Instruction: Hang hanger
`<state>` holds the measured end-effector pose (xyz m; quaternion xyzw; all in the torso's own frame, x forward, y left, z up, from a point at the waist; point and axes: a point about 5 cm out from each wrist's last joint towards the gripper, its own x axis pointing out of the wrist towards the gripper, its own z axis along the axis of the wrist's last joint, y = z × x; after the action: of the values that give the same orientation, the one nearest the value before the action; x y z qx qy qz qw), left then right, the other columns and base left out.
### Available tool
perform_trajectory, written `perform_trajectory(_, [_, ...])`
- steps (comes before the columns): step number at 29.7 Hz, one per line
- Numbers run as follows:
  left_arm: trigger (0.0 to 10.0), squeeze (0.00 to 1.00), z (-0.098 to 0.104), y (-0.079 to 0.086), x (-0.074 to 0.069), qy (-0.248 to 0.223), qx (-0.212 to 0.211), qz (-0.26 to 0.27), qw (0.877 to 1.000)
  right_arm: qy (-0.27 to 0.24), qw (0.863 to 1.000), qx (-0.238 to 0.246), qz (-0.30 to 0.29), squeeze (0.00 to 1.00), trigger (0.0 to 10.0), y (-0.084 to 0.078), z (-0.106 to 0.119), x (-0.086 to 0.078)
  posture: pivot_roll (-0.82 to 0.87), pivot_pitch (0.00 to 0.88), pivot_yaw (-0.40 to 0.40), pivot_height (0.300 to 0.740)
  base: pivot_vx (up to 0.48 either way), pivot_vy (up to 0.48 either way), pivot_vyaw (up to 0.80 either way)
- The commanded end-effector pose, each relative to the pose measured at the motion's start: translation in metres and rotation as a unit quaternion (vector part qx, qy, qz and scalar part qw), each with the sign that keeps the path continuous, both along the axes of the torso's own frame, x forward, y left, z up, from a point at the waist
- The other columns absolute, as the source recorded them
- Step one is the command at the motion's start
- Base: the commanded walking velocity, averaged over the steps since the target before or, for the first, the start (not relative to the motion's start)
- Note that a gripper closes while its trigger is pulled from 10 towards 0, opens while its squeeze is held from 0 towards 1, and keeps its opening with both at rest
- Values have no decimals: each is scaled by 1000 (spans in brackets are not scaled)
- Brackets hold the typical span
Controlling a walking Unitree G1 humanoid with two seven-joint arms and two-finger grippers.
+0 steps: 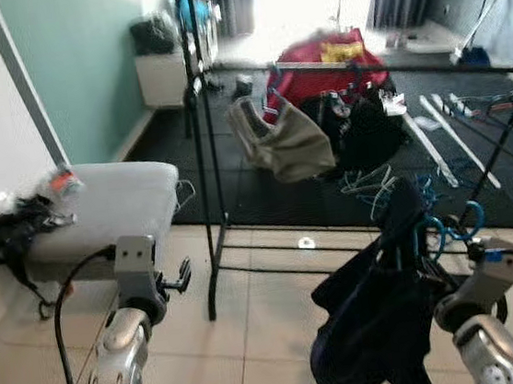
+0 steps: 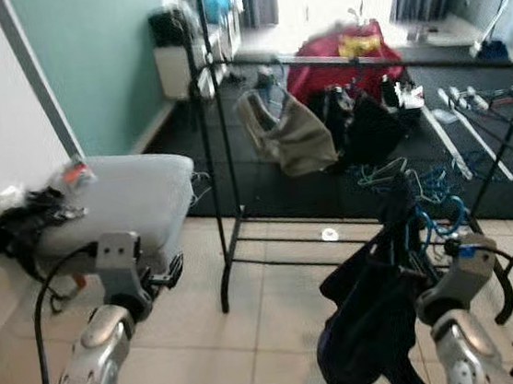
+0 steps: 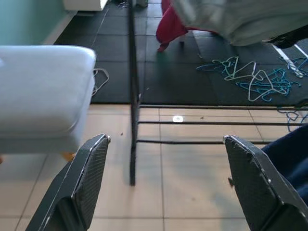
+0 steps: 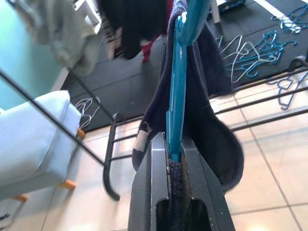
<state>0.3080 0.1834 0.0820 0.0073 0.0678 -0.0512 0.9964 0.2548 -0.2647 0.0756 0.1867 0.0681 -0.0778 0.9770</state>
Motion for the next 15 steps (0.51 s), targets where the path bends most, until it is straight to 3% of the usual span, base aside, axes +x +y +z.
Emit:
perform_trajectory(1, [10000,0,0,-2,0,2,4,-5,1000,-8,1000,-4,-3,0,10000,-3,3,0,-45,0,-36,740,296,-375,0])
perform_trajectory(15, [10000,0,0,-2,0,4,2,-4,1000,-3,1000,-5,15,0,10000,-1,3,0,-44,0,-38,740,308,-364,0])
